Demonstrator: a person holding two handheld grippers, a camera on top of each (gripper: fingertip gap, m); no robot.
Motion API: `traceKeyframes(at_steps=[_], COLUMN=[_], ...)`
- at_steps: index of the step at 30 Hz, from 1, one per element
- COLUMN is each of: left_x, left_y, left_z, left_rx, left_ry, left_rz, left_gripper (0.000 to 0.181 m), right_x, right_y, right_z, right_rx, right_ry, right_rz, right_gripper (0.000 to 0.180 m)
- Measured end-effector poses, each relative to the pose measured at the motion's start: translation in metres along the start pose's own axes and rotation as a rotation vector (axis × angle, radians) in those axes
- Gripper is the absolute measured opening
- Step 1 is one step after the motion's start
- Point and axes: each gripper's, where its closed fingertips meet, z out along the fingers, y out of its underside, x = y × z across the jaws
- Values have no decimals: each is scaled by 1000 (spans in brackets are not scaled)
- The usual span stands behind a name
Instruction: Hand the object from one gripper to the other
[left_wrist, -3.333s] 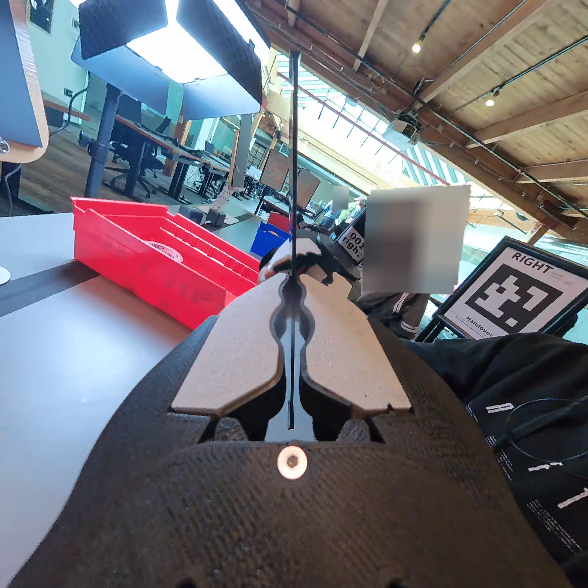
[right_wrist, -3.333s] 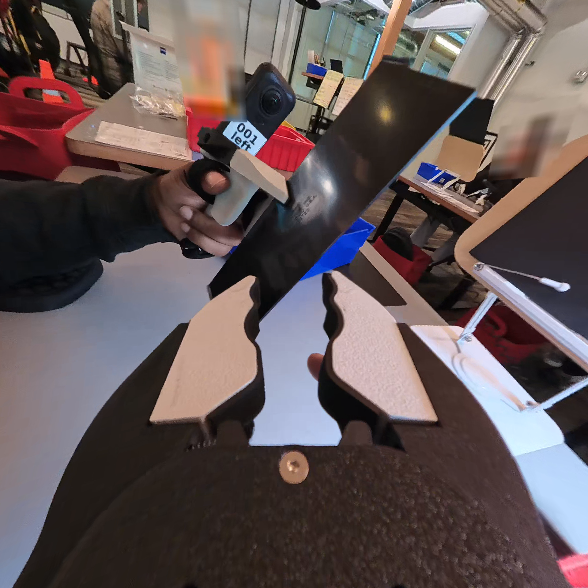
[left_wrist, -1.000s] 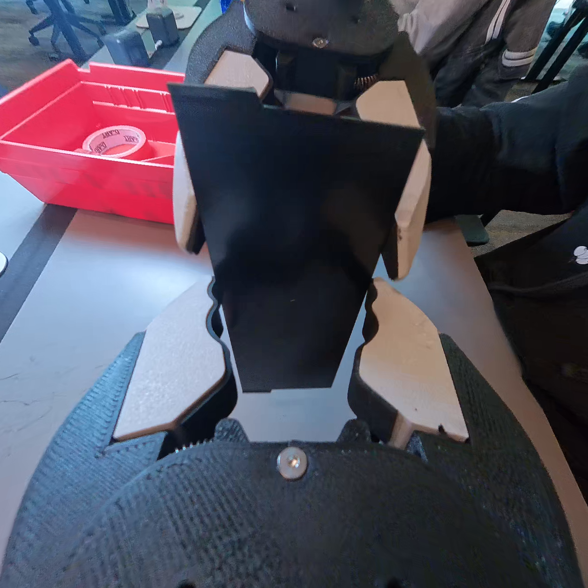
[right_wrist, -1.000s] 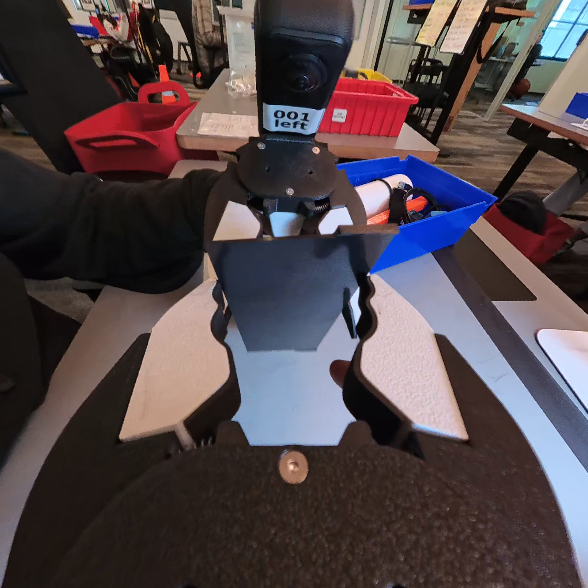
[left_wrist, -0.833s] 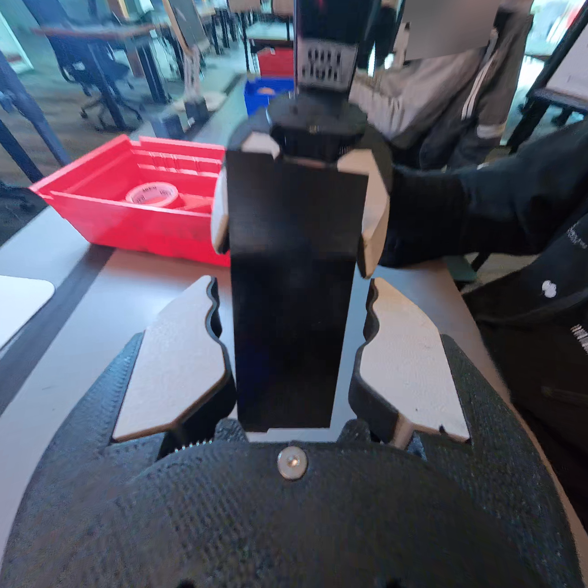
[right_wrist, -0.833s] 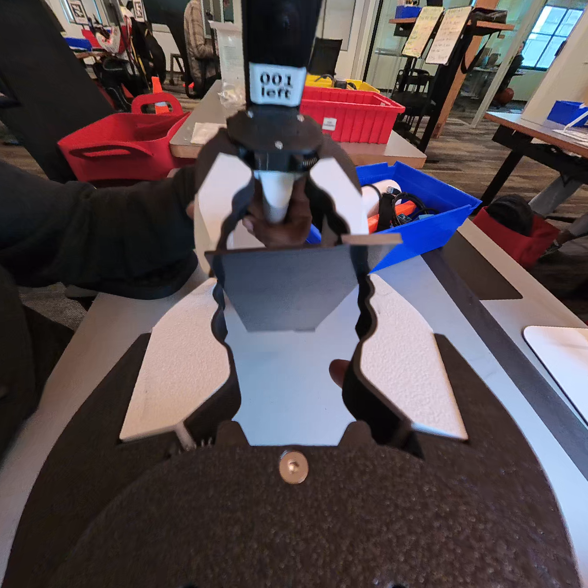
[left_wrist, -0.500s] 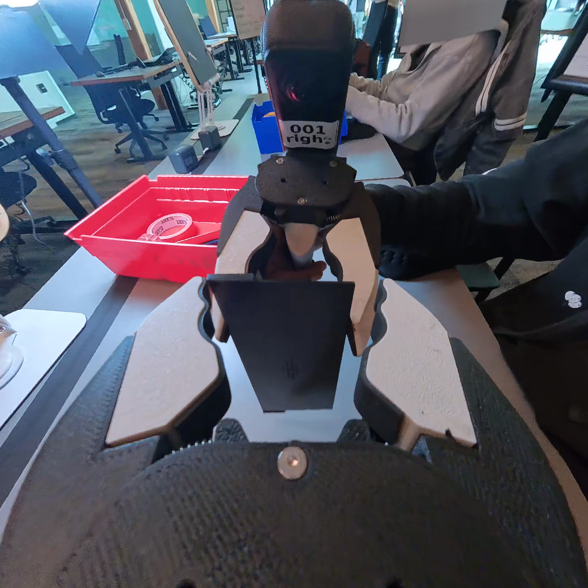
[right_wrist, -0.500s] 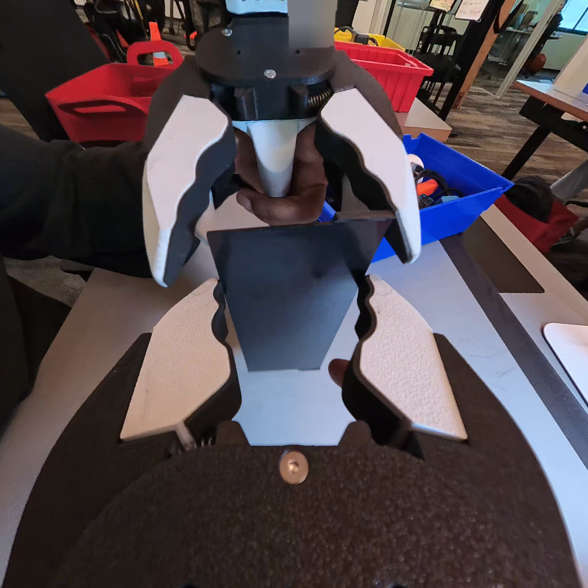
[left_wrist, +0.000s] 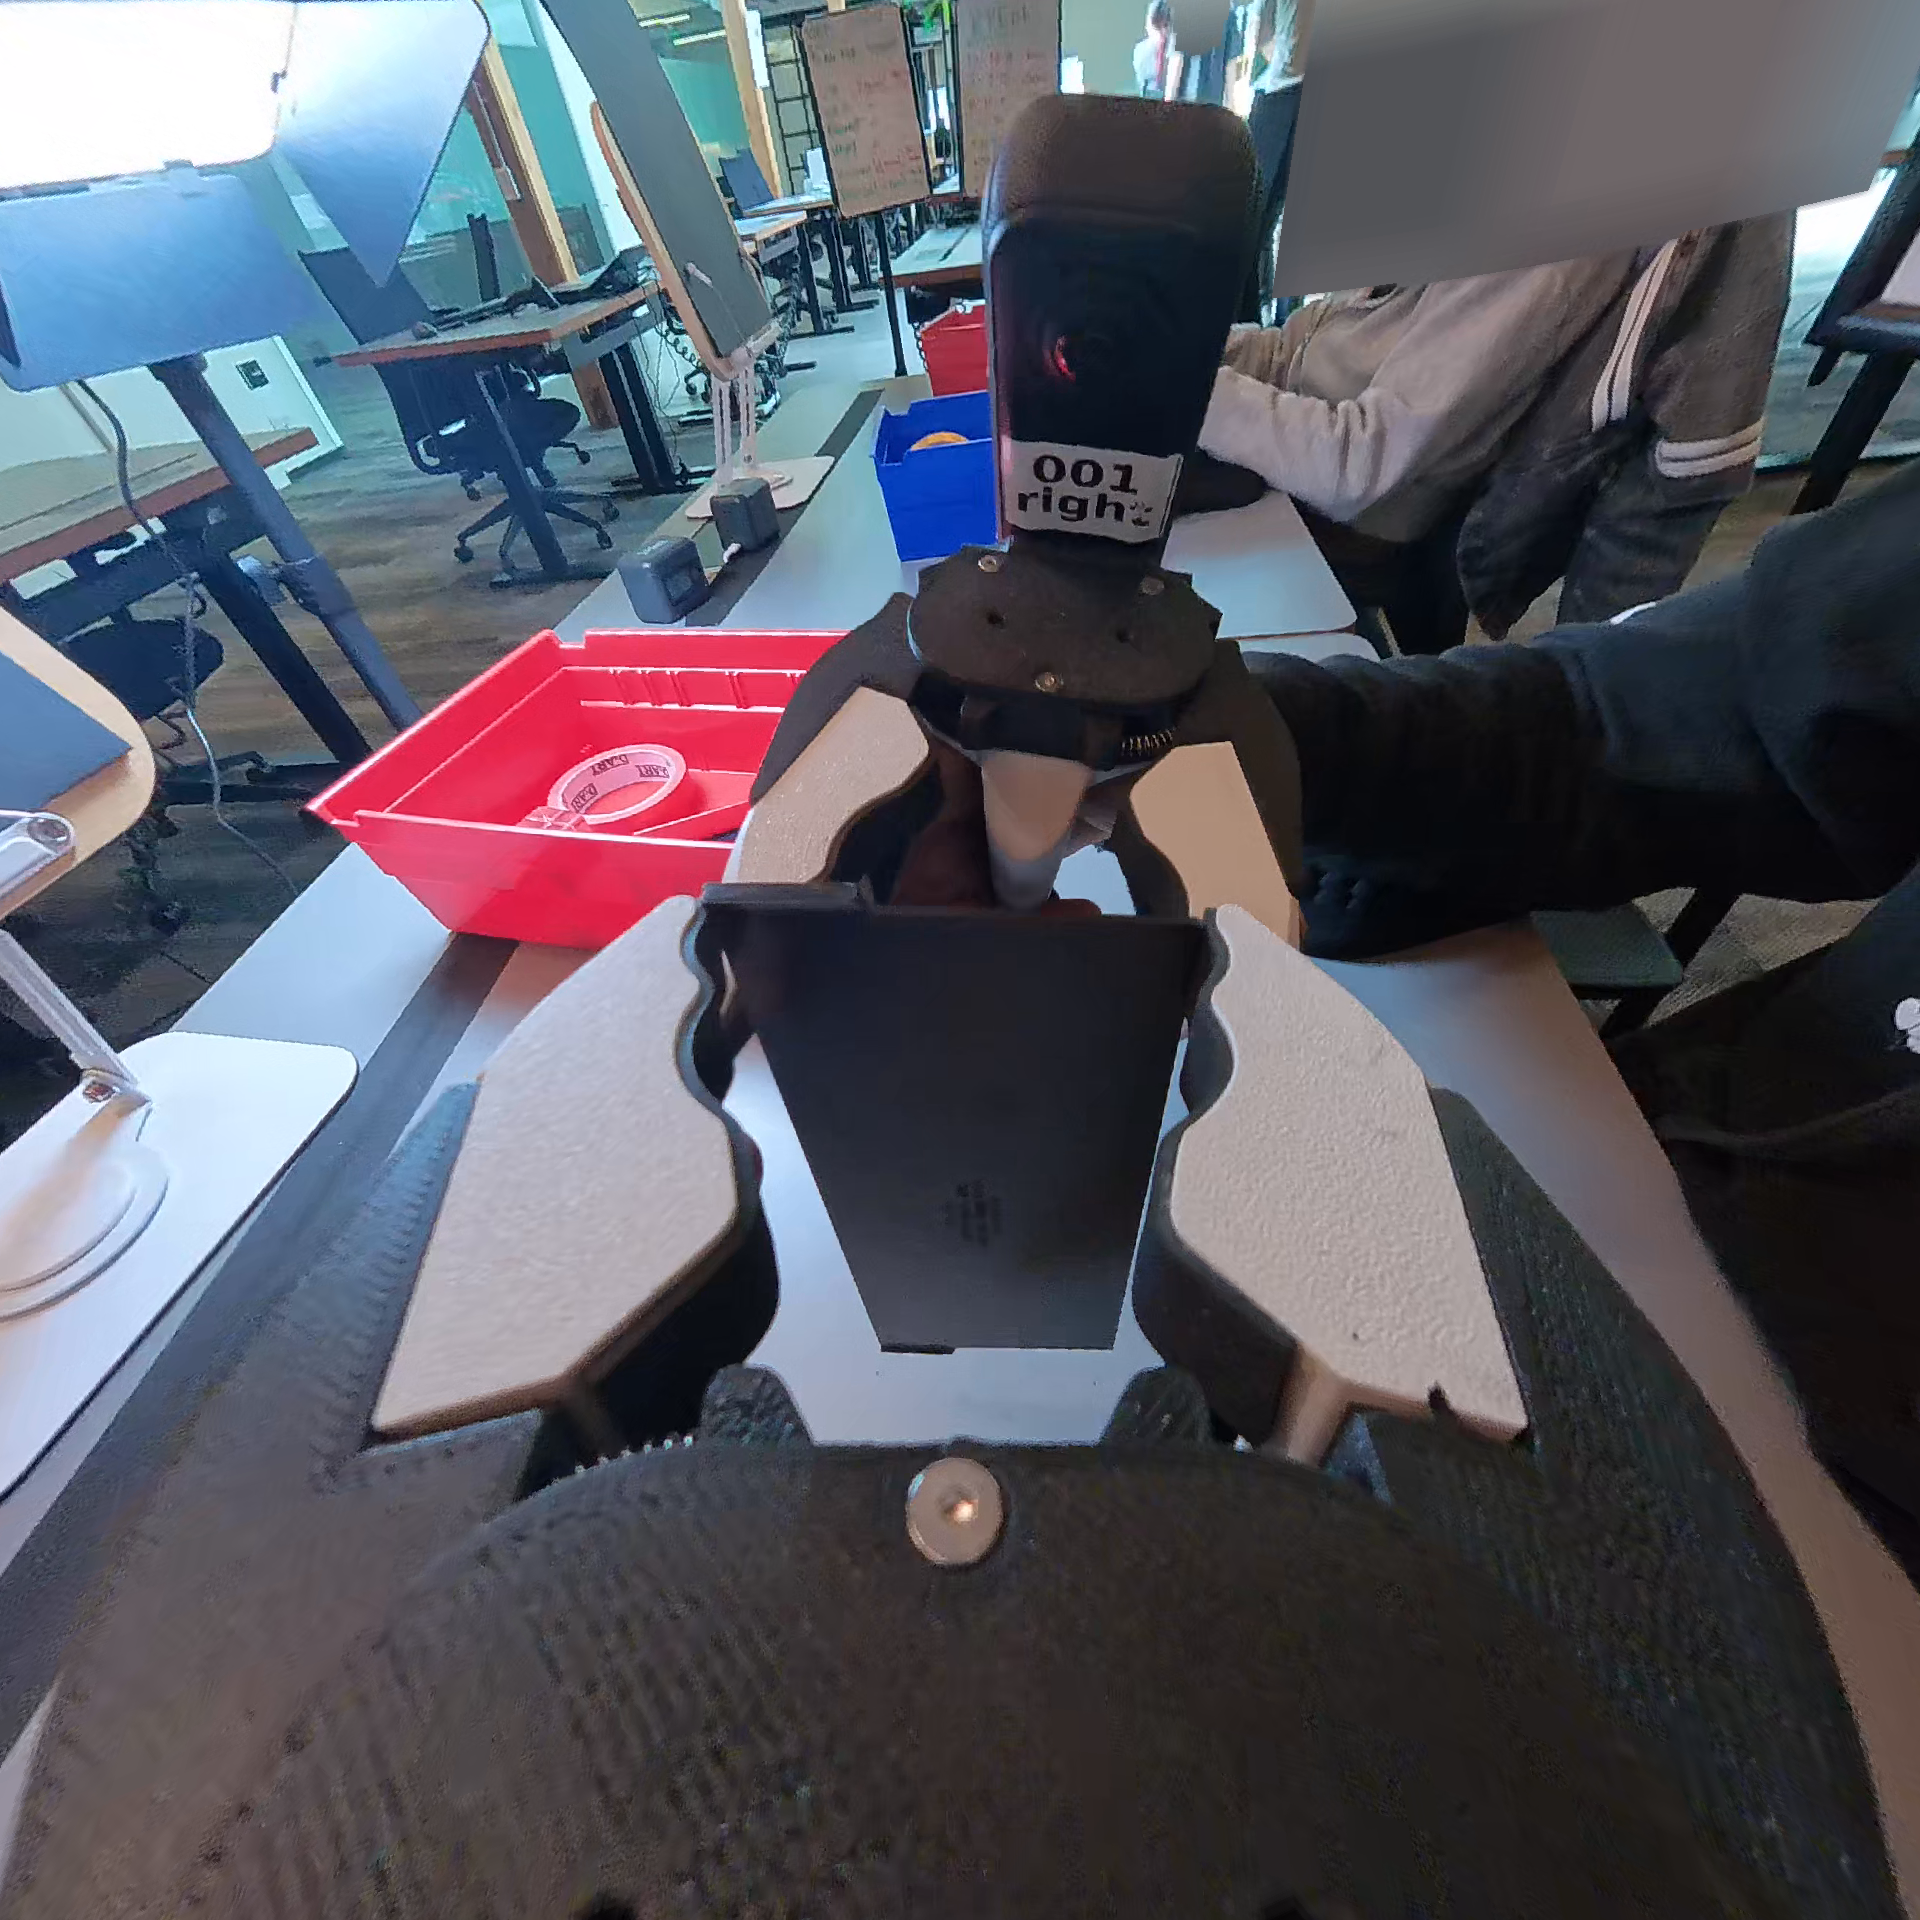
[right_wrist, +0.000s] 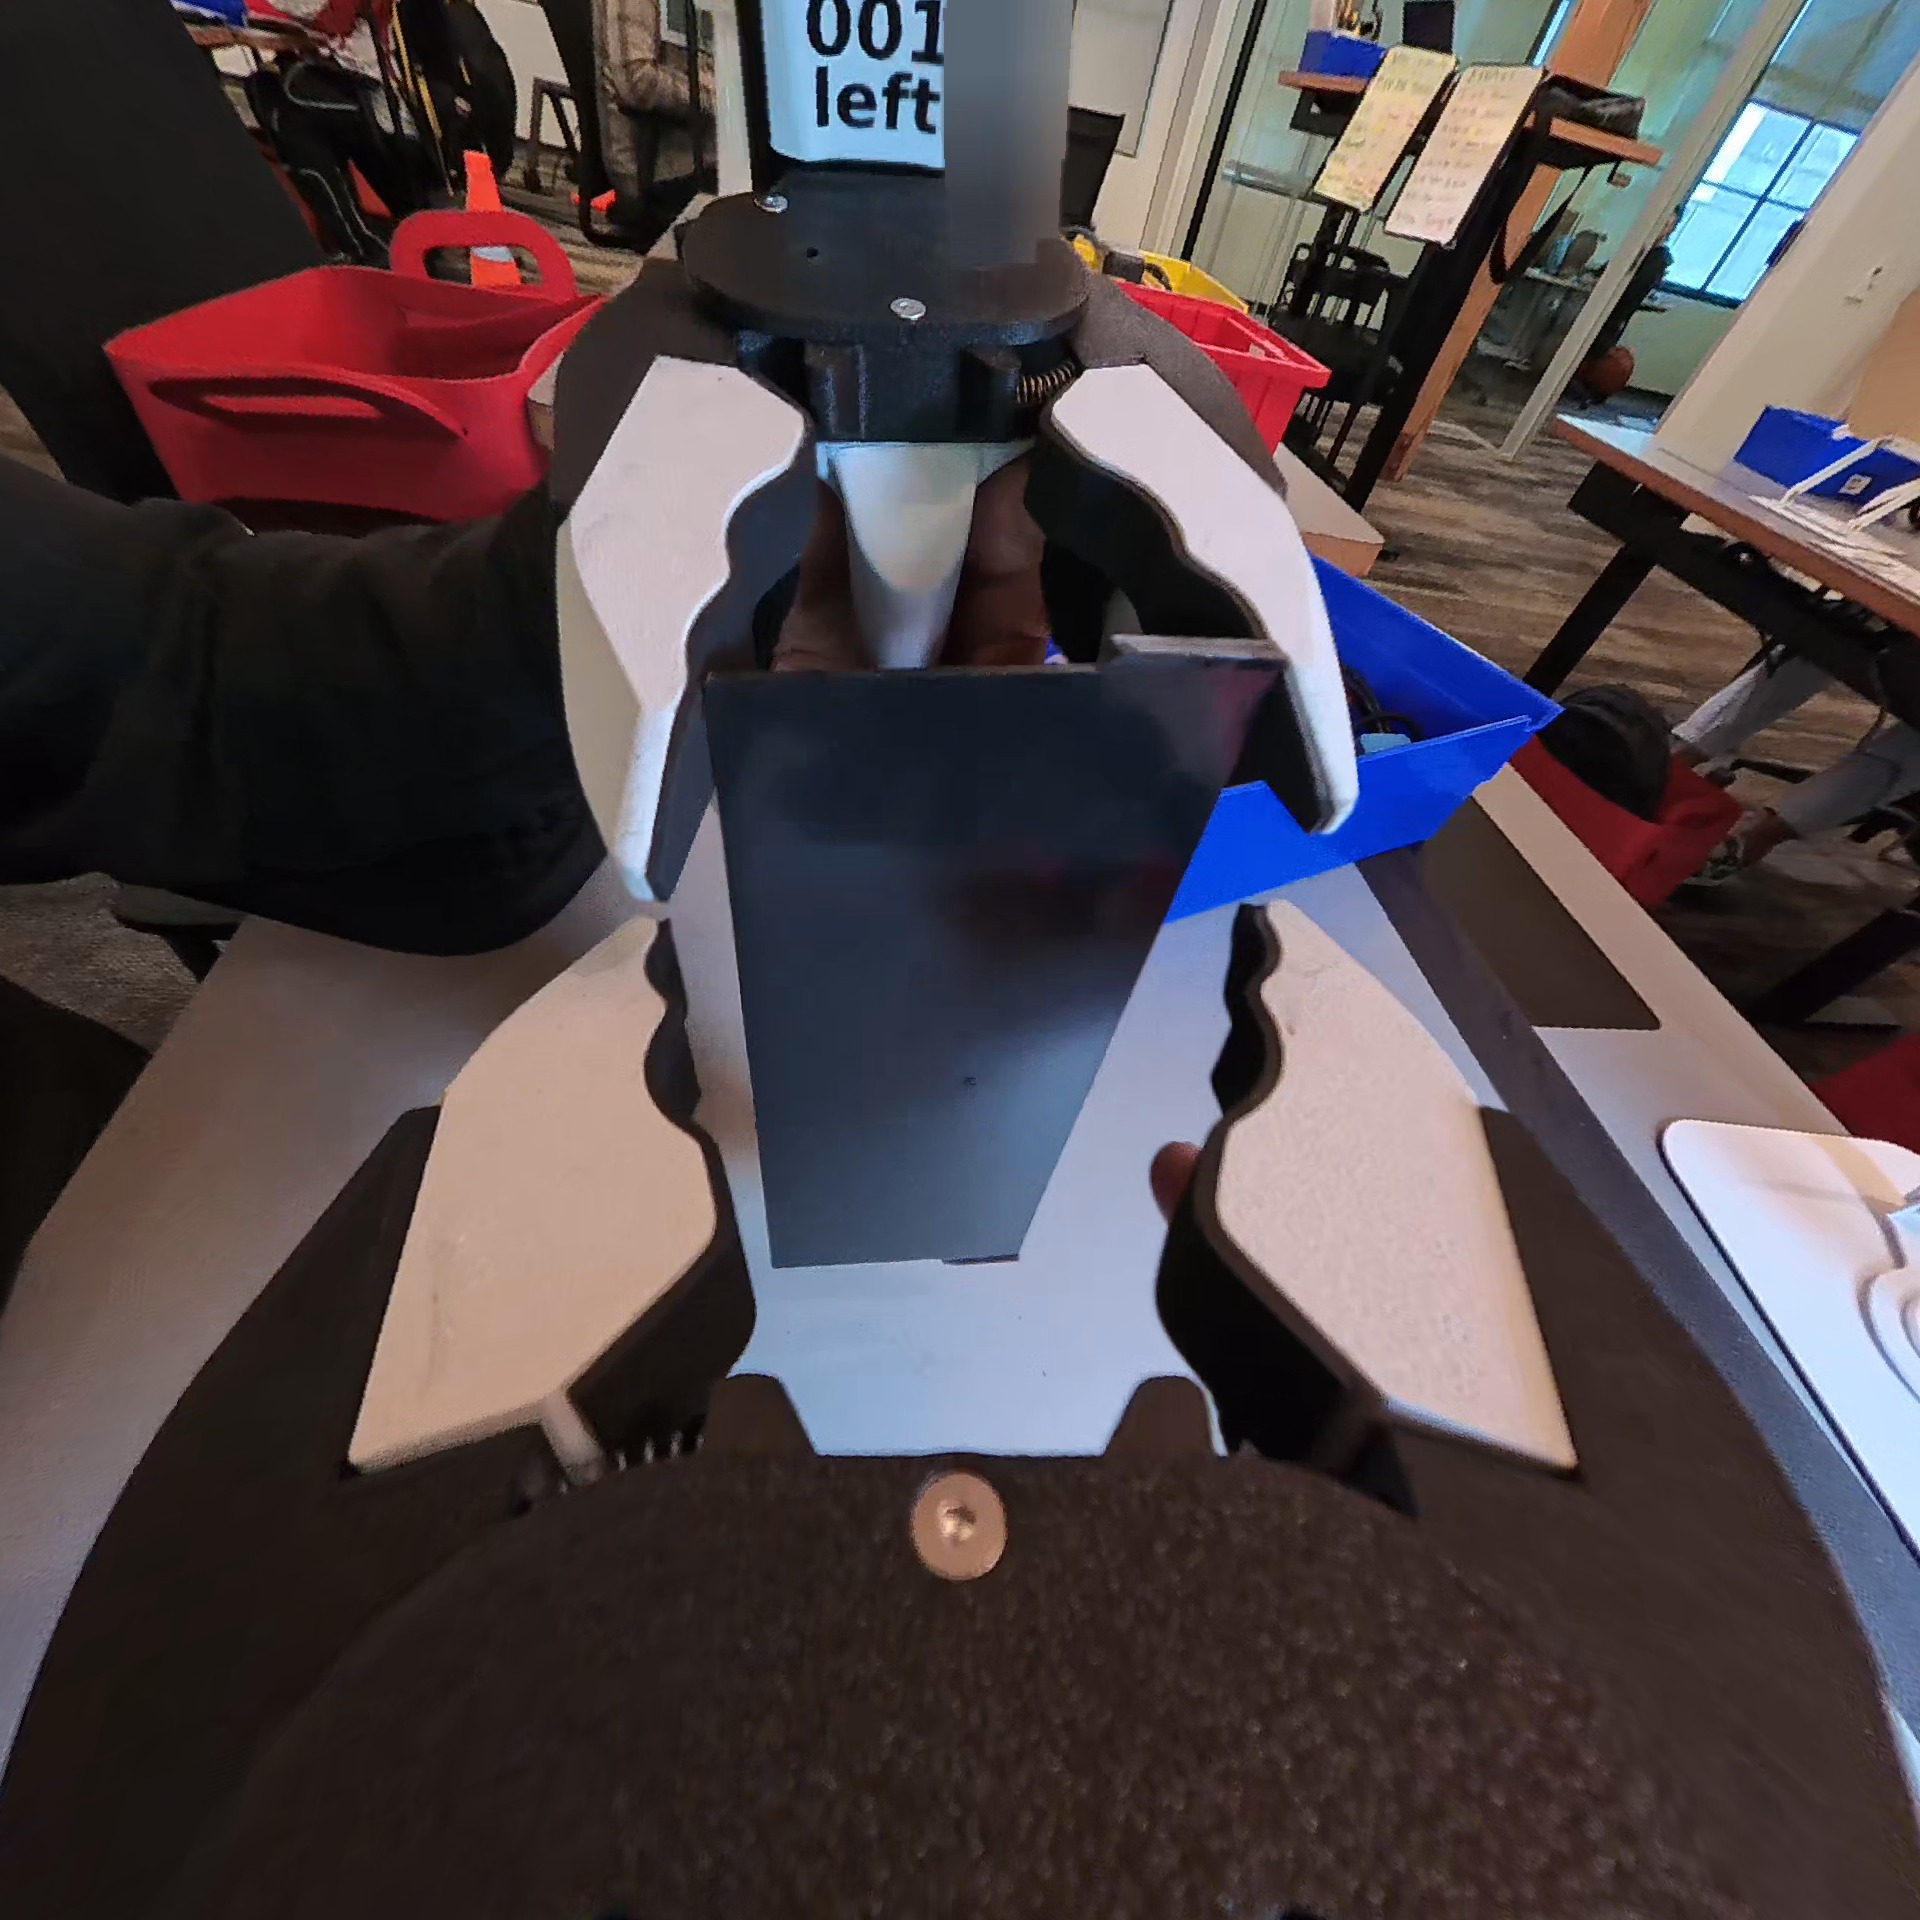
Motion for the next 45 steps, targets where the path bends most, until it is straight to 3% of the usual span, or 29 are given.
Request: traceKeyframes(at_steps=[7, 12, 20, 27, 33, 45], left_x=[-3, -1, -1, -9, -5, -4], left_y=[-5, -3, -9, 24, 35, 35], left_z=[-3, 0, -5, 6, 28, 31], left_rx=[59, 55, 100, 10, 8, 29], left_ry=[14, 30, 51, 76, 101, 109], left_rz=[-43, -51, -84, -147, -199, -199], left_gripper=[86, 86, 94, 102, 100, 86], right_x=[4, 0, 5, 25, 27, 20], right_y=[-10, -10, -15, -25, -26, -22], right_z=[0, 4, -4, -28, -27, -21], right_rx=[113, 136, 188, 258, 264, 240], right_ry=[-14, -43, -59, -12, 6, -25], right_rz=[95, 128, 189, 228, 223, 219], right_gripper=[98, 81, 81, 81, 81, 81])
